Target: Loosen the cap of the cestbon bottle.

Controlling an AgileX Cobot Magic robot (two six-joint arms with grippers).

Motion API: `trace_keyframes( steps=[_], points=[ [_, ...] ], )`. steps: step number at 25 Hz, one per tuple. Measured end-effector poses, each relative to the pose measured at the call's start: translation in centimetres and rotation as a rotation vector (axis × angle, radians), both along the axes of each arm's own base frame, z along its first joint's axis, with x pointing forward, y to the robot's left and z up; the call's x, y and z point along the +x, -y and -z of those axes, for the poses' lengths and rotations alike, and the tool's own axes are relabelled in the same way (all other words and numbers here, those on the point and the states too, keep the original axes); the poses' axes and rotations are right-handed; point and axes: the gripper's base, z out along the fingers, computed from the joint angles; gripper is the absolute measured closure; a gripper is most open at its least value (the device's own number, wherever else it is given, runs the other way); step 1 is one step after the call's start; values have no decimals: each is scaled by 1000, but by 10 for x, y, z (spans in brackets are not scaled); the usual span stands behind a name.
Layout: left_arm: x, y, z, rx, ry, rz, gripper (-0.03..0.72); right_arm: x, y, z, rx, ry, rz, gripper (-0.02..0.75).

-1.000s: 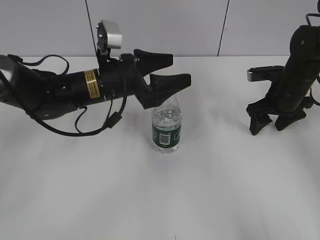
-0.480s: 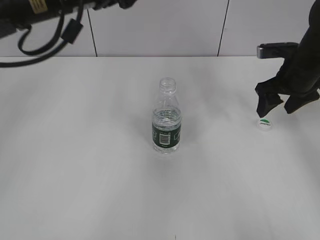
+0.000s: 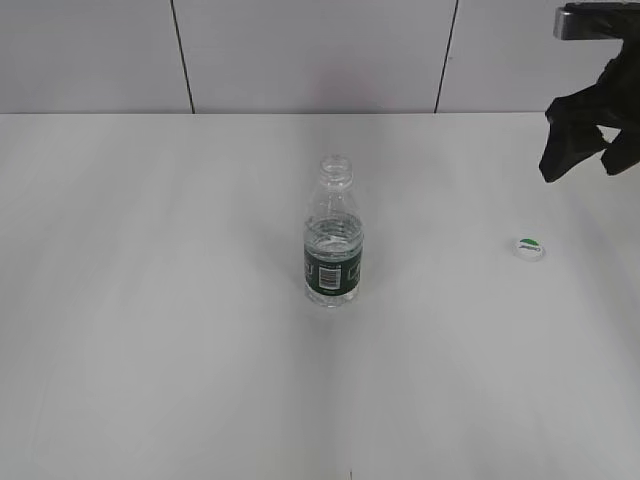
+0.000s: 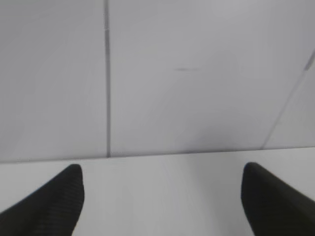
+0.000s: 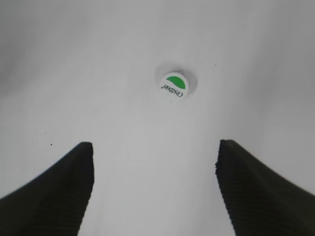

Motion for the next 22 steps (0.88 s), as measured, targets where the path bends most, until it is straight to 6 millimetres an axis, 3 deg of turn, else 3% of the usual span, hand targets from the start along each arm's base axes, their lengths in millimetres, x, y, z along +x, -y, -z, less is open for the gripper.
trace_keyframes(
  steps=[4, 12, 16, 22],
  points=[
    [-2, -25, 15, 49, -180, -133, 95, -10, 1, -13, 2, -15, -6, 148],
    [-13, -70, 45, 66, -606, -122, 95, -25, 1, -20, 1, -119, 1, 148],
    [-15, -88, 47, 72, -652, -149, 95, -25, 2, -19, -1, -128, 9, 148],
    [-17, -89, 48, 91, -669, -132, 95, -24, 5, -19, -15, -122, 39, 148]
  ],
)
